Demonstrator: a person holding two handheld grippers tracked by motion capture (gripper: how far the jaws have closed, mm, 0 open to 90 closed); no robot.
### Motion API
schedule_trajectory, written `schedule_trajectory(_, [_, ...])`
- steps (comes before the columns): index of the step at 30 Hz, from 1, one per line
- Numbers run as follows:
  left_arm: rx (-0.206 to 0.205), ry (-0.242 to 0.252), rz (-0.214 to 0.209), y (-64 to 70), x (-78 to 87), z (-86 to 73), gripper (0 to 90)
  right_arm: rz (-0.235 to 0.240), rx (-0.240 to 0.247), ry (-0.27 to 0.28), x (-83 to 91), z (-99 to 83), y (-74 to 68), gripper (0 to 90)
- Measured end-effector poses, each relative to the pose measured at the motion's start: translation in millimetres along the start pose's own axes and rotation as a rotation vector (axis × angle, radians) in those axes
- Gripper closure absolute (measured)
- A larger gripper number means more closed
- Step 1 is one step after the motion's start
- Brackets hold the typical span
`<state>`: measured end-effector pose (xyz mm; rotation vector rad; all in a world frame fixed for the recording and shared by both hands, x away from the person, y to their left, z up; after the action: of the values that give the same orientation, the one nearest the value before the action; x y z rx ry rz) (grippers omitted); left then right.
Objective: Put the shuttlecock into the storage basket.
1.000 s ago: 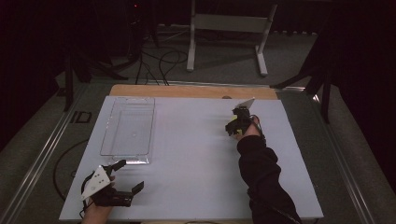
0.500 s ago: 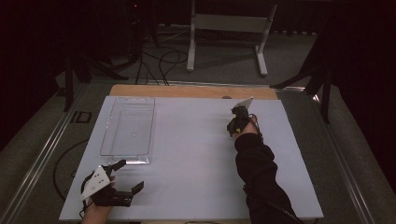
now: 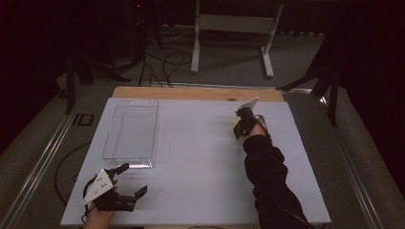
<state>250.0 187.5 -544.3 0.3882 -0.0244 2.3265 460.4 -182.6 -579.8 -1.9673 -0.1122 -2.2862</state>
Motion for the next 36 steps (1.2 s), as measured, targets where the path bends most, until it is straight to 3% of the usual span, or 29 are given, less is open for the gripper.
schedule_trajectory(3, [0.0,0.0,0.0,-0.3,0.0,0.0,0.3,0.037,0.08,0.0,2.0,-1.3,-2.8,64.1])
schedule_trajectory(4, [0.0,0.001,0.0,-0.4,0.2,0.1,0.3,0.037,0.107,-0.007,1.9,-2.8,-2.4,64.1])
schedule_trajectory(5, [0.001,0.002,-0.001,-0.3,0.2,0.2,0.3,0.043,0.164,-0.005,2.0,-5.1,-1.2,64.1])
schedule_trajectory(6, [0.001,0.001,0.0,-0.3,0.1,0.1,0.3,0.043,0.164,-0.005,2.0,-5.1,-1.2,64.1])
schedule_trajectory(13, [0.002,0.0,-0.001,-0.2,-0.3,0.0,0.3,0.041,0.376,-0.007,1.7,-18.1,3.8,64.2])
schedule_trajectory(14, [0.003,0.0,-0.001,-0.3,-0.3,0.0,0.3,0.041,0.376,-0.007,1.7,-18.1,3.8,64.2])
schedule_trajectory(19, [0.002,-0.001,-0.001,0.0,-0.5,-0.1,0.3,0.062,0.48,-0.033,2.0,-27.9,4.1,64.3])
schedule_trajectory(21, [0.002,-0.001,-0.001,-0.1,-0.5,-0.1,0.3,0.07,0.494,-0.038,2.7,-29.7,3.9,64.3])
schedule_trajectory(22, [0.002,-0.001,0.0,-0.2,-0.4,-0.1,0.3,0.091,0.574,-0.045,5.0,-35.5,2.8,64.3])
schedule_trajectory(28, [0.004,-0.003,-0.002,0.1,-0.7,-0.3,0.3,0.12,0.66,-0.071,10.1,-48.7,-0.3,64.4])
schedule_trajectory(33, [0.004,-0.003,0.0,-0.1,-0.9,-0.4,0.3,0.169,0.816,-0.08,13.8,-63.1,-3.7,64.5])
schedule_trajectory(36, [0.003,-0.004,0.0,-0.2,-1.1,-0.5,0.3,0.17,0.849,-0.083,13.9,-67.5,-3.7,64.5])
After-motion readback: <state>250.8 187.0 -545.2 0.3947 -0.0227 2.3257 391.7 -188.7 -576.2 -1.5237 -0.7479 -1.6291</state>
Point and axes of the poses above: each handheld gripper's, and its own axes: x roughly backward along the jaws, z roughly out of its top, y roughly to its right, the point moved 8 cm from there along -x, roughly forward along the jaws, and after that the axes turned 1 degree about x, right-handed, at the moved point
